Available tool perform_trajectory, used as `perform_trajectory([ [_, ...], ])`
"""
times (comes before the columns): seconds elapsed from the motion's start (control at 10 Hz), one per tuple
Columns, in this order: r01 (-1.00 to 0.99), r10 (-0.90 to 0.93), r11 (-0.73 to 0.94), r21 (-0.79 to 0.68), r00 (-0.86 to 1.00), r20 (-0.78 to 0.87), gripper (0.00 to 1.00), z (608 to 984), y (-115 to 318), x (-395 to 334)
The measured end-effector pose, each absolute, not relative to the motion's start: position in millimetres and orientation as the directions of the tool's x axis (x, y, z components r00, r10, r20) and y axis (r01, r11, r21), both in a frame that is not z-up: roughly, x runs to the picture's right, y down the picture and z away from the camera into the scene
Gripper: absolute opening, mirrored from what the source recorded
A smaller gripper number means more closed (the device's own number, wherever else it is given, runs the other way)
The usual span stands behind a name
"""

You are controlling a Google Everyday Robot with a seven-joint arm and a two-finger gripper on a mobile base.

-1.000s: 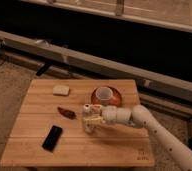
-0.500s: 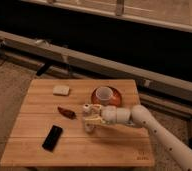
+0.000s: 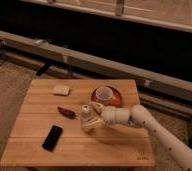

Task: Stand the bottle upright

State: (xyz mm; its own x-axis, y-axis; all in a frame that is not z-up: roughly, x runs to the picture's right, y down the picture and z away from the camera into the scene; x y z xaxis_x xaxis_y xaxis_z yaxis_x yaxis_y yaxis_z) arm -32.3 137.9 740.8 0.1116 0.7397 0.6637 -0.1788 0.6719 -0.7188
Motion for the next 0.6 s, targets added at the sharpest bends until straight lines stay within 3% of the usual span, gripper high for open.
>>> perform_trajectory([
  [0.6, -0.115, 0.748, 0.663, -0.739, 0.106, 0.655, 0.80, 745, 136, -21],
])
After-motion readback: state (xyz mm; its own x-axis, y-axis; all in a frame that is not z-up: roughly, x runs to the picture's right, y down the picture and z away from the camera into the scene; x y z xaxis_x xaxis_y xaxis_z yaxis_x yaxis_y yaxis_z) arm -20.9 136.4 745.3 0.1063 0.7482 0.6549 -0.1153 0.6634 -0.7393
